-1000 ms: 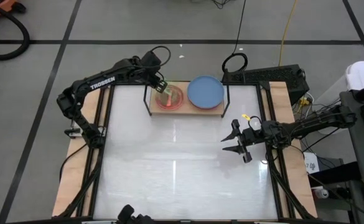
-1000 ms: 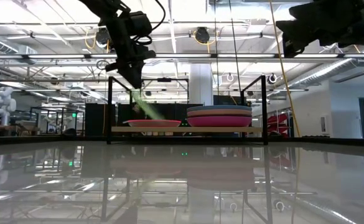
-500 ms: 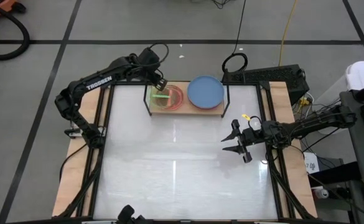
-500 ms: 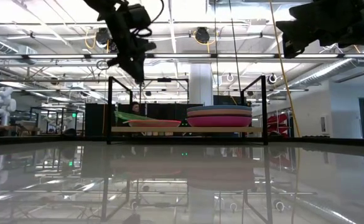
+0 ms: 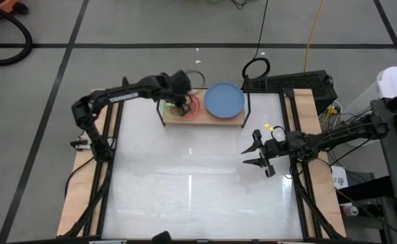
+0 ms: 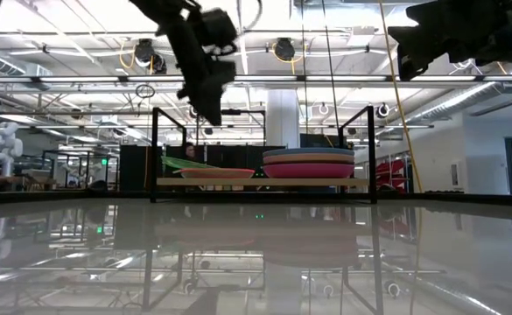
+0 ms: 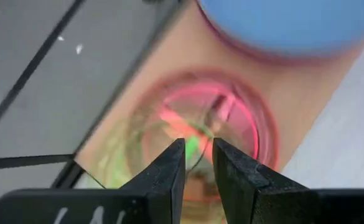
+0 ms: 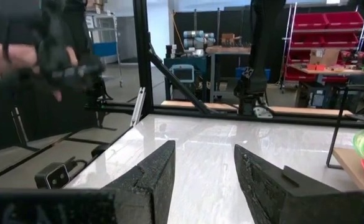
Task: Place and stack plates onto a shelf
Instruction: Stack the light green plate on the light orange plate
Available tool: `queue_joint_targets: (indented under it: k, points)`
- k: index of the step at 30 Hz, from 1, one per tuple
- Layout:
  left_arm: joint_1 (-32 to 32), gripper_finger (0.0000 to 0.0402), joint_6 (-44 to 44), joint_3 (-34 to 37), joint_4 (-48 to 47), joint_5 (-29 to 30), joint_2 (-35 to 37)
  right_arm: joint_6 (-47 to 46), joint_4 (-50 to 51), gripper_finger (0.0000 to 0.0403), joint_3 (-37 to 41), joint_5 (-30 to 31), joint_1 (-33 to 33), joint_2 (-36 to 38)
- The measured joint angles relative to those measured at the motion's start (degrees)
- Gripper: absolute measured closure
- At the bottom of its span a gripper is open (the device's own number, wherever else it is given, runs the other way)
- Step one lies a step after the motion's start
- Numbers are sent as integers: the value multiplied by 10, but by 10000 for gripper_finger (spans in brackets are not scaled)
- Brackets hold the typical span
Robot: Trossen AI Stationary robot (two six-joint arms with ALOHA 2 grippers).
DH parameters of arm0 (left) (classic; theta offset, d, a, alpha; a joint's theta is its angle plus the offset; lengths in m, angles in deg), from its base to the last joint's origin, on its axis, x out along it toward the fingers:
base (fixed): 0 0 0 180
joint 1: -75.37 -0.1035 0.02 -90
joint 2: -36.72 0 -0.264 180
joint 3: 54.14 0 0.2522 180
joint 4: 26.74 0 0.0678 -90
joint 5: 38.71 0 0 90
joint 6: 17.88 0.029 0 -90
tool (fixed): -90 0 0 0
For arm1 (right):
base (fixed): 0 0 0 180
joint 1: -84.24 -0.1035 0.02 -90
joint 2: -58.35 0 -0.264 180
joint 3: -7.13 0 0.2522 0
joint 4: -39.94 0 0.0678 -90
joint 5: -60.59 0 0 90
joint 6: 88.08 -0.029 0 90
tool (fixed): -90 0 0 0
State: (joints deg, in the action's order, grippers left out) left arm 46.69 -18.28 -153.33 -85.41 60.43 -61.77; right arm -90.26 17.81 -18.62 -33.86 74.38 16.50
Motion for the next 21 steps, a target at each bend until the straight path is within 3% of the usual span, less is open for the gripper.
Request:
queue_joint_targets:
  k: [4, 10, 18, 21]
  points:
    - [18, 314, 62, 1, -37, 12, -57, 0, -10, 257, 0, 0, 0, 0]
    - [13, 314, 67, 1, -92, 15, -116, 11, -11, 257, 0, 0, 0, 0]
    - [13, 314, 74, 1, -1, 11, -130, 18, -7, 257, 0, 0, 0, 0]
    - [13, 314, 73, 1, 48, -20, -130, 18, -6, 257, 0, 1, 0, 0]
